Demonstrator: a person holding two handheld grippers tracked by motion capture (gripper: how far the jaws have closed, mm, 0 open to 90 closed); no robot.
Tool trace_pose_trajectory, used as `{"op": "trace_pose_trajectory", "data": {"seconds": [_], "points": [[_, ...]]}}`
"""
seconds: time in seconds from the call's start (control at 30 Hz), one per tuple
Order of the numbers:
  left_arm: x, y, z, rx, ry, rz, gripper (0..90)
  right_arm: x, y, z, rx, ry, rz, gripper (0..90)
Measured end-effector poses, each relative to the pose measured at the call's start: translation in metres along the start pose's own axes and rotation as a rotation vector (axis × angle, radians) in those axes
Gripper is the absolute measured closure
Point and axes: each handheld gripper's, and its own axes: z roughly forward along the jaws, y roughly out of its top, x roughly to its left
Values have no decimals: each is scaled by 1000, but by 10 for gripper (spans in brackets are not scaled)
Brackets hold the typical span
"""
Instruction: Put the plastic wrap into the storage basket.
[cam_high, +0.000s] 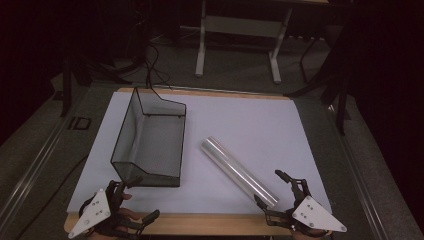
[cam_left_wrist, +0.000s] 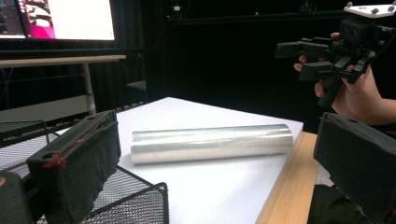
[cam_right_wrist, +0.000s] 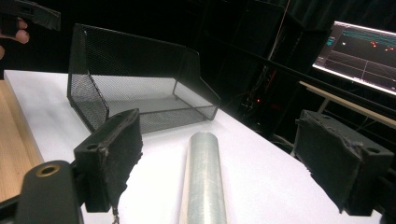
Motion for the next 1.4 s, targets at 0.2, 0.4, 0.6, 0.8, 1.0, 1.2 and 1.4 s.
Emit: {"op": "trace_pose_trajectory", "data": {"seconds": [0.2, 0.4, 0.6, 0.8, 1.0, 1.2, 1.4], "points": [[-1, -1, 1, 1, -9, 5, 11, 0, 8, -1, -9, 6, -15, 151], [-4, -1, 2, 1, -21, 19, 11, 6, 27, 1, -2, 41, -56, 174], [-3, -2, 2, -3, -14, 19, 10, -5, 52, 12, 38, 75, -43, 185], [-3, -2, 2, -5, -15, 19, 11, -22, 69, 32, 81, 130, -4, 135], [-4, -1, 1, -7, -17, 26, 11, -36, 70, 57, 148, 154, 54, 103], [-4, -2, 1, -7, -19, 25, 11, -41, 64, 80, 277, 206, 63, 98], [-4, -2, 1, -9, -26, 22, 10, -42, 50, 103, 352, 246, 81, 85]]}}
